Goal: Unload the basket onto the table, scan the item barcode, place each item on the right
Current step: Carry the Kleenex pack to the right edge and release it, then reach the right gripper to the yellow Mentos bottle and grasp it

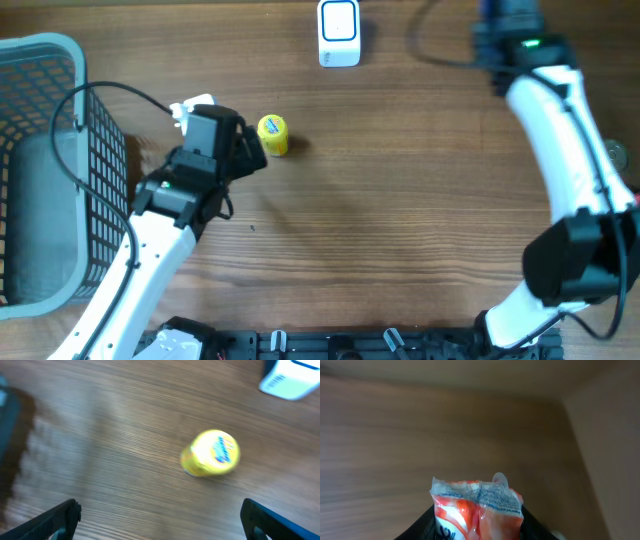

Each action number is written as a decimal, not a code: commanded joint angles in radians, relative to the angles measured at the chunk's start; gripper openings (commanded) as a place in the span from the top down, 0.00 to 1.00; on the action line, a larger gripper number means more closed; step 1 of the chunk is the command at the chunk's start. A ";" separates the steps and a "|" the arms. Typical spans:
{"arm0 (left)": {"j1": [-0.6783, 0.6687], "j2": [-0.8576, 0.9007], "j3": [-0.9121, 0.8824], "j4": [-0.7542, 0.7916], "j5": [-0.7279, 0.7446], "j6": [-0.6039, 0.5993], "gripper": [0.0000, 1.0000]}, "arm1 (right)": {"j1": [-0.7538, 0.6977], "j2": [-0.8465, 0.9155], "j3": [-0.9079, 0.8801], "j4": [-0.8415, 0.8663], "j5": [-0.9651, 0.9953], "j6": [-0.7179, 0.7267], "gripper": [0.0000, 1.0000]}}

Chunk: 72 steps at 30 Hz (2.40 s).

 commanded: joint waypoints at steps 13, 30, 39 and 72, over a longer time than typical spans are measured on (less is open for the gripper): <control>-0.135 0.002 0.012 0.009 0.029 0.000 0.00 | -0.631 0.308 -0.061 0.014 -0.479 0.143 0.40; -0.121 -0.019 0.012 0.043 -0.043 0.002 0.00 | -0.541 -0.341 -0.054 -0.069 -0.716 0.250 0.00; 0.113 -0.288 0.021 0.069 0.217 0.320 0.00 | -0.156 -0.385 -0.086 -0.102 -1.069 0.388 0.00; 0.138 -0.576 0.032 -0.183 -0.092 0.158 0.00 | 0.681 0.443 0.332 -0.169 -0.394 0.917 0.00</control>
